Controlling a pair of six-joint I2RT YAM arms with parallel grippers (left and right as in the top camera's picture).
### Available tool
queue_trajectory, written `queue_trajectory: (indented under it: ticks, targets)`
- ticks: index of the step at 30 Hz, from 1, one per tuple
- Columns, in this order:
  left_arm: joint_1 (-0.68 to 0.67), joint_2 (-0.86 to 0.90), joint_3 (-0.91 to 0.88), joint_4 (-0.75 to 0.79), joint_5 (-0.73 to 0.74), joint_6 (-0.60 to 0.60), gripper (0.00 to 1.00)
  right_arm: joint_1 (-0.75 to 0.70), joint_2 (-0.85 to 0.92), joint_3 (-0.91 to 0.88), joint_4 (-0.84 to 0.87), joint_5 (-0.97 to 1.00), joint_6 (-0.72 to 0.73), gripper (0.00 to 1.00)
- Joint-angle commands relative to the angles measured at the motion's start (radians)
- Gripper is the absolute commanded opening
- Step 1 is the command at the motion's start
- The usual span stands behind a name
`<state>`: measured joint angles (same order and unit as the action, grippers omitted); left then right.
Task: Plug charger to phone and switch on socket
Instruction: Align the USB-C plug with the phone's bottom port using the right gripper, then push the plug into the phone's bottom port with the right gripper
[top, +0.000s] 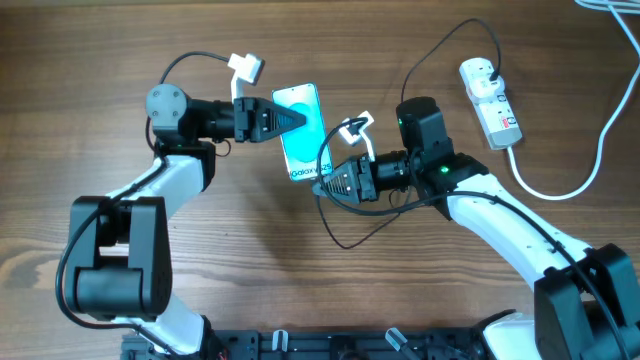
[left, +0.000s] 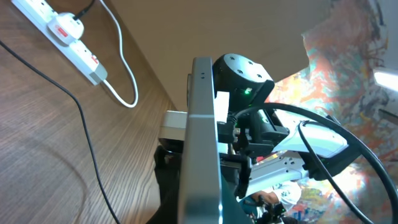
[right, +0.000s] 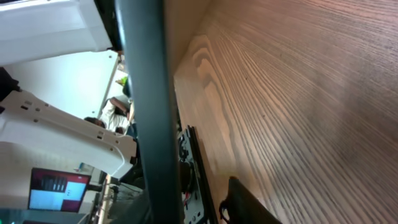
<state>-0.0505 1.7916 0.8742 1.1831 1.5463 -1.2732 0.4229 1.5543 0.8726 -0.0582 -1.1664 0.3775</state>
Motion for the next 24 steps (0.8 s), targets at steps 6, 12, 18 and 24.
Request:
queue_trajectory:
  ticks: [6,12,18,24]
  targets:
    - [0.000,-0.017,-0.006,0.007,-0.048,0.039,0.04,0.006,0.011,0.016,-0.007,0.010,0.046,0.29]
    - [0.000,-0.017,-0.006,0.007,-0.081,0.063,0.04,0.006,0.011,0.016,-0.007,0.010,0.046,0.31]
    - [0.000,-0.017,-0.006,0.006,-0.079,0.064,0.04,0.006,0.011,0.016,-0.006,0.013,0.043,0.09]
    - [-0.003,-0.017,-0.007,-0.048,0.026,0.061,0.04,0.006,0.011,0.016,-0.002,0.059,0.011,0.04]
